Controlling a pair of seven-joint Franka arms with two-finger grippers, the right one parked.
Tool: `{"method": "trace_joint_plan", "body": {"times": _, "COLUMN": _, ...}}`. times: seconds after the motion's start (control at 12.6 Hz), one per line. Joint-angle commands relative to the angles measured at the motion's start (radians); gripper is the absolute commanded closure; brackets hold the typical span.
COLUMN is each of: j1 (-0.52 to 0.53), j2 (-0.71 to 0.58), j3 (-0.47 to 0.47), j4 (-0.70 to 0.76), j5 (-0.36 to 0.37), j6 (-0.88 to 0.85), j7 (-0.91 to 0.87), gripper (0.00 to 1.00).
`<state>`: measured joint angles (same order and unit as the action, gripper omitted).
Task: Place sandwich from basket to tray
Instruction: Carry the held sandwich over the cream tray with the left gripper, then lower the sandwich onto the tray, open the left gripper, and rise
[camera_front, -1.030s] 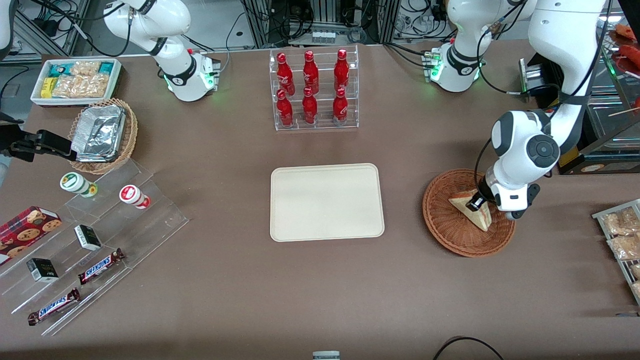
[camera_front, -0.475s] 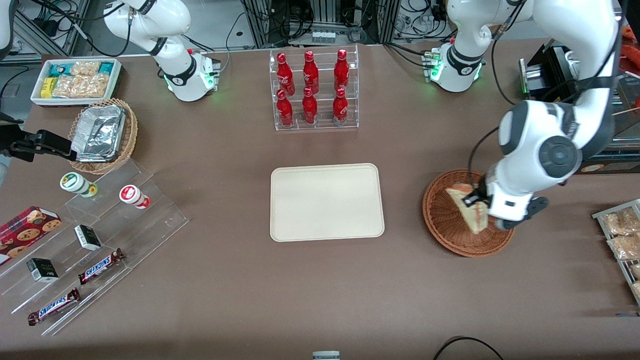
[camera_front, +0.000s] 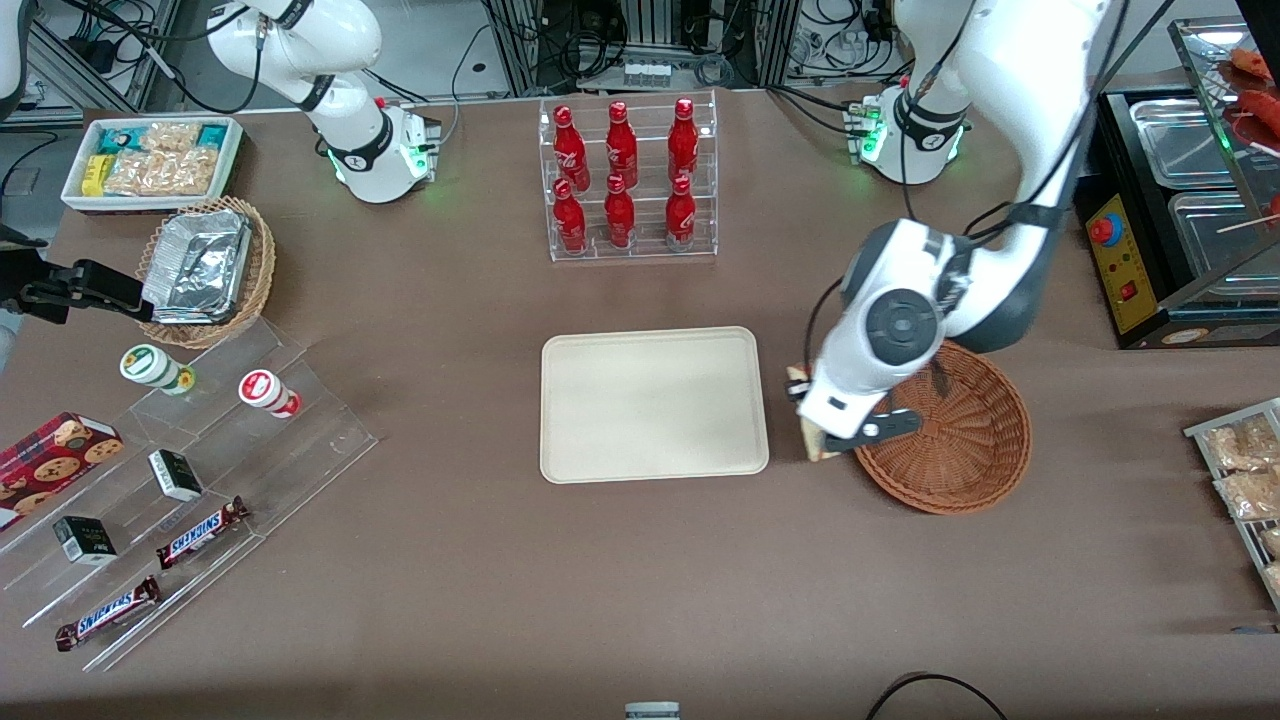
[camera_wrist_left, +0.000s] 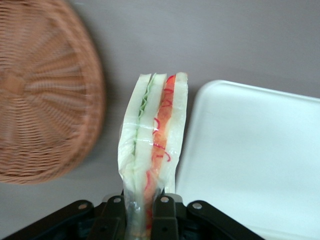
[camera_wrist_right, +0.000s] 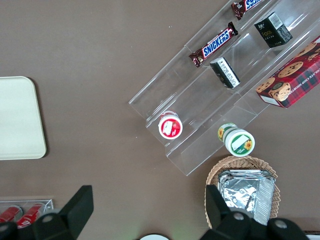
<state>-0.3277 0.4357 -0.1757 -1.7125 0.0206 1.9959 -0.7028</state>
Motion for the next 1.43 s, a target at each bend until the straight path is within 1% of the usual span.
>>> {"method": "trace_joint_plan", "body": {"times": 0.0, "j1": -0.104, "j2": 0.144, "j3": 0.013, "j4": 0.175, "j5": 0.001, "j6": -0.02, "j7": -0.05, "gripper": 1.0}}
{"method": "trace_joint_plan", "body": {"times": 0.24, "j1": -0.194, "j2": 0.241, "j3": 0.015, "j4": 0.286, "j5": 0.001, "j6": -0.019, "j7": -0.154, "gripper": 1.0}}
{"method": "trace_joint_plan", "body": {"times": 0.4, "j1": -0.25, "j2": 0.274, "j3": 0.015, "j4": 0.318, "j5": 0.007, "j6": -0.017, "j7": -0.231, "gripper": 1.0}}
{"method": "trace_joint_plan", "body": {"times": 0.55, "j1": -0.284, "j2": 0.316, "j3": 0.015, "j4": 0.35, "j5": 0.007, "j6": 0.016, "j7": -0.282, "gripper": 1.0}}
{"method": "trace_joint_plan", "body": {"times": 0.71, "j1": -0.313, "j2": 0.333, "j3": 0.016, "j4": 0.355, "j5": 0.012, "j6": 0.021, "j7": -0.326, "gripper": 1.0}}
{"method": "trace_joint_plan", "body": {"times": 0.95, "j1": -0.326, "j2": 0.354, "j3": 0.021, "j4": 0.375, "j5": 0.013, "j6": 0.029, "j7": -0.377, "gripper": 1.0}}
{"method": "trace_joint_plan", "body": {"times": 1.11, "j1": -0.329, "j2": 0.367, "j3": 0.022, "j4": 0.373, "j5": 0.013, "j6": 0.064, "j7": -0.402, "gripper": 1.0}}
{"method": "trace_joint_plan", "body": {"times": 1.19, "j1": -0.329, "j2": 0.371, "j3": 0.024, "j4": 0.376, "j5": 0.015, "j6": 0.064, "j7": -0.417, "gripper": 0.73}}
{"method": "trace_joint_plan", "body": {"times": 1.27, "j1": -0.329, "j2": 0.371, "j3": 0.025, "j4": 0.376, "j5": 0.016, "j6": 0.066, "j7": -0.429, "gripper": 0.18}}
{"method": "trace_joint_plan", "body": {"times": 1.35, "j1": -0.329, "j2": 0.371, "j3": 0.025, "j4": 0.375, "j5": 0.045, "j6": 0.066, "j7": -0.432, "gripper": 0.0}}
